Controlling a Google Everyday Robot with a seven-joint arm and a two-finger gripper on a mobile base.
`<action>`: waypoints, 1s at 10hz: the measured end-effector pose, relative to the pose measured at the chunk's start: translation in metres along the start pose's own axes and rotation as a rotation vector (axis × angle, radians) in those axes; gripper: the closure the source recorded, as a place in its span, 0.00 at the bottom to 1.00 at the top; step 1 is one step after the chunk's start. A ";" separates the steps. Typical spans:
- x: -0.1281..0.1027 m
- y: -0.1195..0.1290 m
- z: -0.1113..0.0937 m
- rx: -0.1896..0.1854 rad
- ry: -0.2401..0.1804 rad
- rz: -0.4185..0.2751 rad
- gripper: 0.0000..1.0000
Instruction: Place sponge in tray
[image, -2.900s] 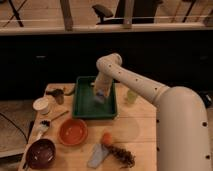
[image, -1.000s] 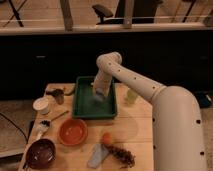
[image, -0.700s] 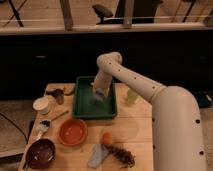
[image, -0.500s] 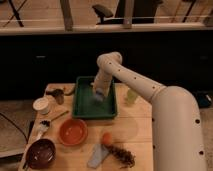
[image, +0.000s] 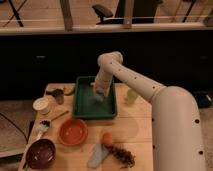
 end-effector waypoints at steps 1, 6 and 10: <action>0.000 0.000 0.000 -0.001 -0.001 0.000 0.57; -0.002 -0.005 0.003 -0.010 -0.007 -0.013 0.20; -0.003 -0.005 0.006 -0.020 -0.014 -0.017 0.20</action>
